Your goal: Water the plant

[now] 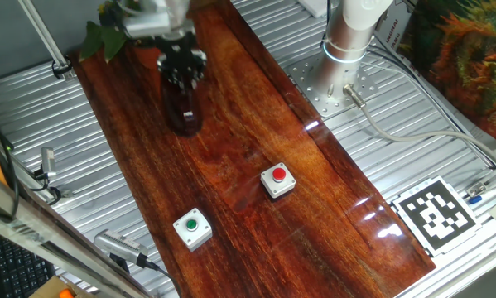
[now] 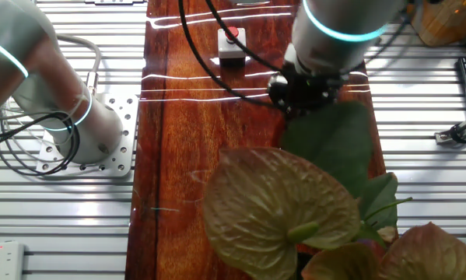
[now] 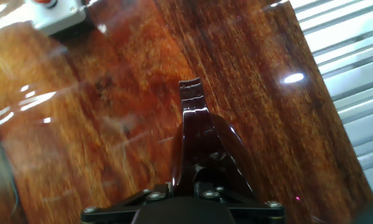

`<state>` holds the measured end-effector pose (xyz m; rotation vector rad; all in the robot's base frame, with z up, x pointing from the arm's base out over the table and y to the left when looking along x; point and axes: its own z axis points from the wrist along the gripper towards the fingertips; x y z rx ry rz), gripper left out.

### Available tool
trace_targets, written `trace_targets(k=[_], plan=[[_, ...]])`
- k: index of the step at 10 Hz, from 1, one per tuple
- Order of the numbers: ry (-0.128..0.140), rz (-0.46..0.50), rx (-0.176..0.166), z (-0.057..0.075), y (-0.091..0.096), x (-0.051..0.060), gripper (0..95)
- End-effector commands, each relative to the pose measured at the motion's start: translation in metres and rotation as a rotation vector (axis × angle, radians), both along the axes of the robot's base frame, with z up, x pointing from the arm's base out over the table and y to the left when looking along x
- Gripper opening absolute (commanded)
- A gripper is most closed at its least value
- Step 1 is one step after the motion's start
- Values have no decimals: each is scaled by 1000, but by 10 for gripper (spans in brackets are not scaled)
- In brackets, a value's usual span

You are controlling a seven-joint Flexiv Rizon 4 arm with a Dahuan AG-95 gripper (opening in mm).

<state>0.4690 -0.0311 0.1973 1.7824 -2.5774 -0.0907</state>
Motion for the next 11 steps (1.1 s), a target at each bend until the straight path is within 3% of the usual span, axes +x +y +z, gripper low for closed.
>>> trace_targets(k=[1, 2, 4, 5, 7, 9, 11], plan=[[2, 9, -3, -6, 13, -3, 0], [2, 14, -4, -10, 21, -6, 0], [8, -11, -47, -19, 39, -12, 0], [35, -42, -72, -21, 41, -13, 0], [61, -73, -94, -27, 40, -11, 0], [64, -93, -110, -43, 37, -7, 0], [63, -91, -122, -50, 36, -6, 0]])
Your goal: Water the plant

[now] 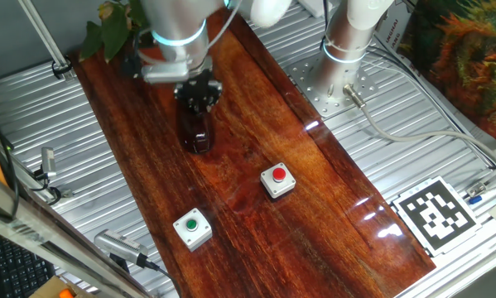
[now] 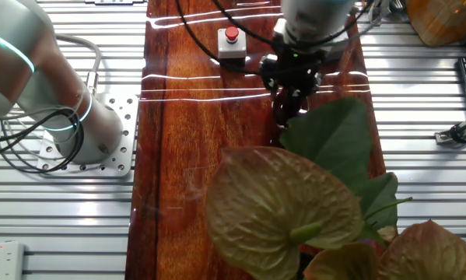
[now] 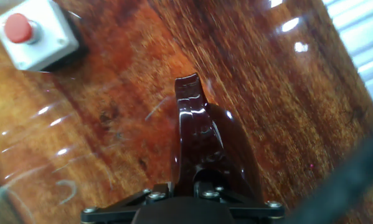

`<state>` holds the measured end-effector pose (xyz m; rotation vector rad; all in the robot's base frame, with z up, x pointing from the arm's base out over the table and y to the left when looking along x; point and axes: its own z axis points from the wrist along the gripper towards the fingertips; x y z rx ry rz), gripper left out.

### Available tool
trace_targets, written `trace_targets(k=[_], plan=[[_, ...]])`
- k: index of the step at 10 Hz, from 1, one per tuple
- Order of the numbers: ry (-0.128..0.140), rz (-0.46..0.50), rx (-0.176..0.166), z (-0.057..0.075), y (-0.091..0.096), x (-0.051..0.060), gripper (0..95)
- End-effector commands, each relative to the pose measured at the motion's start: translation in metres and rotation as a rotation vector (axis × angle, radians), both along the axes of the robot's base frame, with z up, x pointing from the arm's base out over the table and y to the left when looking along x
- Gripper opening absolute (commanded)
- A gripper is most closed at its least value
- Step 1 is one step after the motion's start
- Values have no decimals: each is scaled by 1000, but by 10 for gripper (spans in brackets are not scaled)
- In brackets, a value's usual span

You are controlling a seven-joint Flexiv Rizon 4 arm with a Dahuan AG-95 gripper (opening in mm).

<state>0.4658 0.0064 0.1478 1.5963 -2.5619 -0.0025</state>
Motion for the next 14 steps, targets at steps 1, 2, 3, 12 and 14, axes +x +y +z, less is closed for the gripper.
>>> trace_targets(k=[1, 2, 3, 12, 14], plan=[[-4, 8, -11, -1, -1, -2, 0], [-7, 12, -9, -3, -1, -2, 0], [-9, 10, -5, -6, -1, -2, 0], [-51, 38, 51, -14, 6, 4, 760], [-1, 17, 55, -13, 6, 5, 950]])
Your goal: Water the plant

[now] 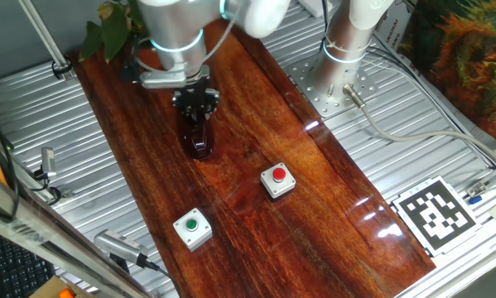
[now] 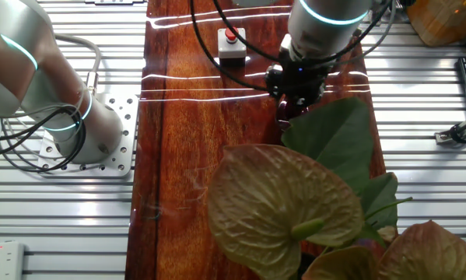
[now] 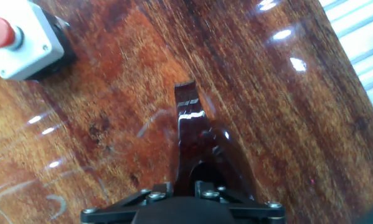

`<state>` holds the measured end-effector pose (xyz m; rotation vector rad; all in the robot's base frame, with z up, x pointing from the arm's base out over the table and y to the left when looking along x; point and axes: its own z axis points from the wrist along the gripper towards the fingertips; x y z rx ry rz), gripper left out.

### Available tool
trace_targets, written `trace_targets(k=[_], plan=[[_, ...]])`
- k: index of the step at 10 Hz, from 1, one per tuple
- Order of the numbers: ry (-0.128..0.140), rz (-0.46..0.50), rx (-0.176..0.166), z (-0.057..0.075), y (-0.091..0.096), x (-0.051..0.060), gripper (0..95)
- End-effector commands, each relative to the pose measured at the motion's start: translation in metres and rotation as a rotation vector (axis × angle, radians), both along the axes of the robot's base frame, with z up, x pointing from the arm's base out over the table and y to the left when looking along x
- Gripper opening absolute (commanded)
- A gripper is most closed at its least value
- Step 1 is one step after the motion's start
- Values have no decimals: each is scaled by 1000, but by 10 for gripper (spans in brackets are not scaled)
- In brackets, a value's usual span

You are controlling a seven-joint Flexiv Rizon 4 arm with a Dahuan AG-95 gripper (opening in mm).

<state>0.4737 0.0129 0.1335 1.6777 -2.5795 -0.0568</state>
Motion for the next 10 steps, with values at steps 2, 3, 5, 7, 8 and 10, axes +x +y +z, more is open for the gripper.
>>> trace_targets(k=[2, 3, 5, 7, 8, 10], plan=[[24, -14, -47, 9, 3, -1, 950], [24, -26, -67, 13, 5, -1, 950], [26, -99, -97, 34, 12, -1, 950], [55, -297, -134, 60, 18, -3, 950], [75, -467, -155, 70, 20, -3, 760], [92, -738, -183, 85, 20, -2, 760]])
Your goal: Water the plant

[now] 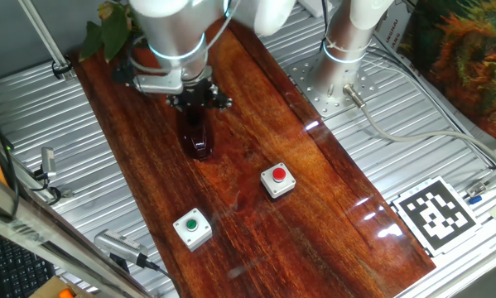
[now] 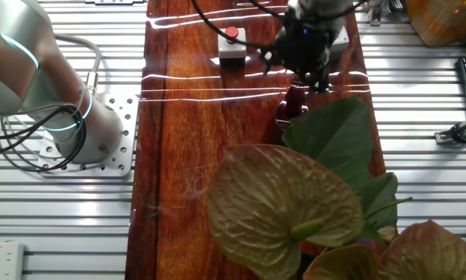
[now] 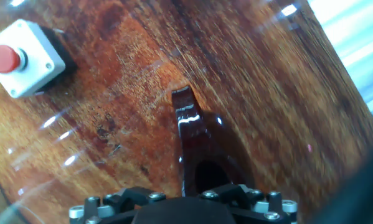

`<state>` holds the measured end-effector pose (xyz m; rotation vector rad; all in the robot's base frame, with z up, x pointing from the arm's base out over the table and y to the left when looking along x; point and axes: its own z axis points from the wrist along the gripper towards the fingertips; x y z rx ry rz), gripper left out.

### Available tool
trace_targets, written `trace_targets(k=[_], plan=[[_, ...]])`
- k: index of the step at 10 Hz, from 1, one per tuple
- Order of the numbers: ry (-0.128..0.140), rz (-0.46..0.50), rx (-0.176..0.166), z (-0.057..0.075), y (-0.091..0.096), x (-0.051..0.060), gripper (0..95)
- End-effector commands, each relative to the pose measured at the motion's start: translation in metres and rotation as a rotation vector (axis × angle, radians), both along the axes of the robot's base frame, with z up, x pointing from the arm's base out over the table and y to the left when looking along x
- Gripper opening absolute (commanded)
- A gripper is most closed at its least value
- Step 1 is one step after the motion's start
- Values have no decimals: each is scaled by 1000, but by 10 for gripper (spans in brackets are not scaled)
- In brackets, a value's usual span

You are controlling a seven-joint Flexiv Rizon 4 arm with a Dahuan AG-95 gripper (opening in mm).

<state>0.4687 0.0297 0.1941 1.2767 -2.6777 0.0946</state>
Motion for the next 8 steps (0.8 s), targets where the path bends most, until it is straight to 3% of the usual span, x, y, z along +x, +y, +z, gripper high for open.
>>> trace_targets(k=[1, 2, 5, 6, 8], plan=[[14, -614, -46, 30, 2, 4, 760], [12, -746, -28, 35, 0, 4, 760], [21, -984, 42, 46, -9, 5, 760], [8, -1065, 47, 47, -9, 5, 570], [-63, -1146, 59, 47, -9, 4, 570]])
